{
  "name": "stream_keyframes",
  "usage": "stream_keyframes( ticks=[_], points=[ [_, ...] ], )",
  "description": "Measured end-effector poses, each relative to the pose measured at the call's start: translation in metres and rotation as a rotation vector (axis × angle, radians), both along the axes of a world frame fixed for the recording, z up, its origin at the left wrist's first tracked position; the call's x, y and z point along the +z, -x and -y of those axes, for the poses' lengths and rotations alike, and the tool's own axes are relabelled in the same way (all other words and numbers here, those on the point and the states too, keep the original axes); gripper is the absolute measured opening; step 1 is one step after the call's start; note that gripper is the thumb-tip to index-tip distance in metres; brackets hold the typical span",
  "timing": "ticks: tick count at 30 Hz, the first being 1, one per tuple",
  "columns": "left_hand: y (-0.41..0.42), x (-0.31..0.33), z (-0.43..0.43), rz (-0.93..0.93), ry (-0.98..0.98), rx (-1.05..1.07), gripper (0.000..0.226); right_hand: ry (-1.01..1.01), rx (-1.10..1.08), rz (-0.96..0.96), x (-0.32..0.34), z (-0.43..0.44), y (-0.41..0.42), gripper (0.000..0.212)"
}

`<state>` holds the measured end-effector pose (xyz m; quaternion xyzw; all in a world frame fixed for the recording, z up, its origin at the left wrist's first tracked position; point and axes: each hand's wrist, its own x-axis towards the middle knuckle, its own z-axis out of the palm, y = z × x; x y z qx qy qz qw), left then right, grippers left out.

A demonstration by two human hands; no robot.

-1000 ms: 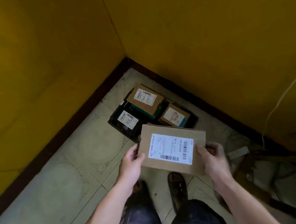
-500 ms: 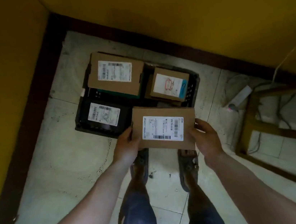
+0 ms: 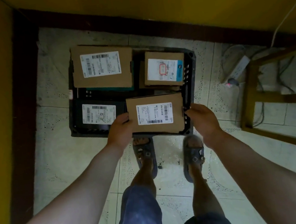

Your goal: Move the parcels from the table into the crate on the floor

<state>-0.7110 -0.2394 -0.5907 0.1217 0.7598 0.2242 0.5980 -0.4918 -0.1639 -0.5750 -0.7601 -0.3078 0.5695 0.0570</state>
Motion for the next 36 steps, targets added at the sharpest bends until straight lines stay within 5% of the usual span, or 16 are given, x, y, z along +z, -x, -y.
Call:
stream_keyframes(
  ticks=[2, 16, 26, 36],
  points=[
    [-0.004, 0.018, -0.006, -0.012, 0.003, 0.012, 0.017, -0.006, -0.043, -0.014, 0.019, 0.003, -0.007, 0.035],
    [-0.156, 0.259, -0.041, 0.012, -0.313, -0.192, 0.024, -0.326, -0.204, -0.15, 0.26, 0.019, -0.125, 0.035],
    [-0.373, 0.395, -0.031, 0.127, -0.504, -0.295, 0.02, -0.582, -0.369, -0.258, 0.393, 0.081, -0.34, 0.022],
    [-0.58, 0.463, -0.022, 0.337, -0.565, -0.524, 0.019, -0.755, -0.654, -0.179, 0.448, 0.128, -0.515, 0.011]
  ],
)
